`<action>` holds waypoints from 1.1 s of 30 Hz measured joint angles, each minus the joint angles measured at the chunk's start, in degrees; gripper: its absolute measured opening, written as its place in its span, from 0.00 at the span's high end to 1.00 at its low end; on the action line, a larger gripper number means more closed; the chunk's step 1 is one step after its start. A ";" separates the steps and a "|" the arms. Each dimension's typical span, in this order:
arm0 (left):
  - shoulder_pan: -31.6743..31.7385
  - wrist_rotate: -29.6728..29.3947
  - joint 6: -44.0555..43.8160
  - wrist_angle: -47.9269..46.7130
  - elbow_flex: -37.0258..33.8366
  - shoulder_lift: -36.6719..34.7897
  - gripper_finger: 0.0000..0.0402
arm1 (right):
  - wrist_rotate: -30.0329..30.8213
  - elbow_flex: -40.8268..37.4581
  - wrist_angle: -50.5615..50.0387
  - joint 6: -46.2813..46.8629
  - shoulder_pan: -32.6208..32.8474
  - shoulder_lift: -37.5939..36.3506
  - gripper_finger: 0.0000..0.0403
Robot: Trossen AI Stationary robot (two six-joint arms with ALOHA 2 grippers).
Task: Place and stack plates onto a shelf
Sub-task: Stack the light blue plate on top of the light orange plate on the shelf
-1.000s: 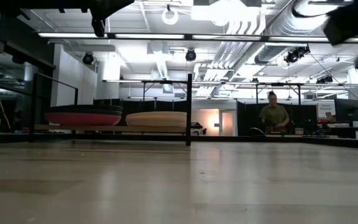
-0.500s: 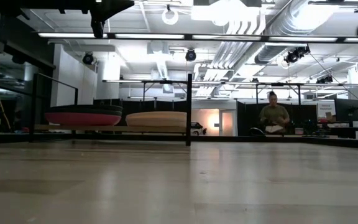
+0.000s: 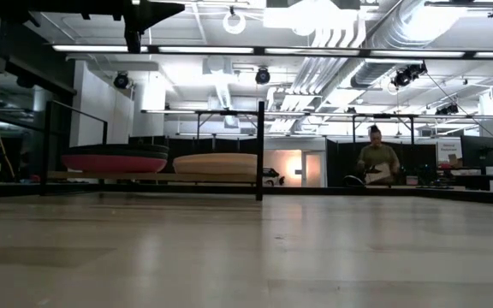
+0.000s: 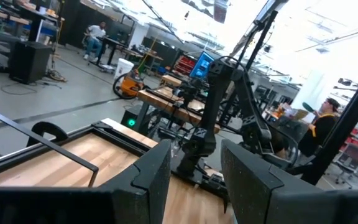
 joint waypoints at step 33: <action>0.00 -0.37 3.64 26.12 -0.02 -0.17 0.67 | 19.37 21.19 10.87 -28.95 -43.90 -0.63 1.00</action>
